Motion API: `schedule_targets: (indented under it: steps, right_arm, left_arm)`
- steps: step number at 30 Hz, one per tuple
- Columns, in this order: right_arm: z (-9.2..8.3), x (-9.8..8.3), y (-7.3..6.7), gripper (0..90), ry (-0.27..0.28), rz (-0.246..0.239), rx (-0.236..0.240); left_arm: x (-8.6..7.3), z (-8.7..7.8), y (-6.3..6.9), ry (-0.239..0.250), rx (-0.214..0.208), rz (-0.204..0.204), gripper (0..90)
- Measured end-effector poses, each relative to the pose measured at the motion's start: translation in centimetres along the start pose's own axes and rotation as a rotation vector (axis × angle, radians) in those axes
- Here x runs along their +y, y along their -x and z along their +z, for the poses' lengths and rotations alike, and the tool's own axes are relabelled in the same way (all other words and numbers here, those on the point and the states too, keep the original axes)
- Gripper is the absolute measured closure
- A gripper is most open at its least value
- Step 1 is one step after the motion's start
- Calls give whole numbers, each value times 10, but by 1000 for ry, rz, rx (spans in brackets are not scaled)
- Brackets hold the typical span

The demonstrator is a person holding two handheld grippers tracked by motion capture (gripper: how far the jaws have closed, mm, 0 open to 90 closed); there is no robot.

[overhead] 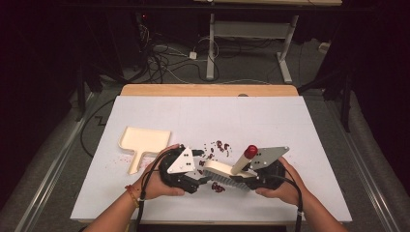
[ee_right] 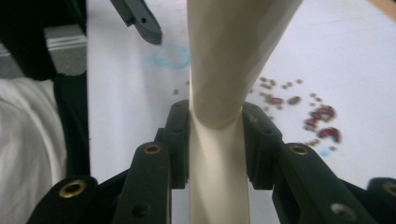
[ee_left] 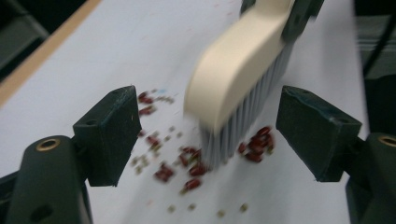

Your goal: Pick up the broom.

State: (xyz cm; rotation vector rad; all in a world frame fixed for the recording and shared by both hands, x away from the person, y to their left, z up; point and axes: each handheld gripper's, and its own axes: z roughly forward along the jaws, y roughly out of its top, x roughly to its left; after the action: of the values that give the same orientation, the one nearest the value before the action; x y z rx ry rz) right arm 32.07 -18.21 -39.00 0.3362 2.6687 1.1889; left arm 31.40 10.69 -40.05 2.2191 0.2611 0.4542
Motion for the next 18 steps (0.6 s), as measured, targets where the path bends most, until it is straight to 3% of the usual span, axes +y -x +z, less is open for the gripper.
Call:
schedule_targets:
  steps: [2,4,7,9,11,13,18]
  right_arm:
    - [-9,-2,5,677,11,25,-42]
    - [-12,-2,8,677,19,32,-54]
    - [-20,-5,15,677,50,63,-82]
    - [-27,-6,19,676,59,79,-136]
    - [-29,-7,21,676,56,85,-154]
    - [-33,-11,28,676,57,134,-203]
    - [-36,-18,41,677,51,168,-259]
  left_arm:
    - [-10,-6,1,-29,70,11,192]
    - [-20,-13,-1,-49,119,-8,192]
    - [-37,-25,-2,-72,218,-2,192]
    - [-48,-33,-6,-74,245,-40,192]
    - [-60,-40,-10,-76,282,-79,192]
    - [-69,-46,-14,-72,318,-119,192]
    - [-87,-59,-13,-78,380,-172,192]
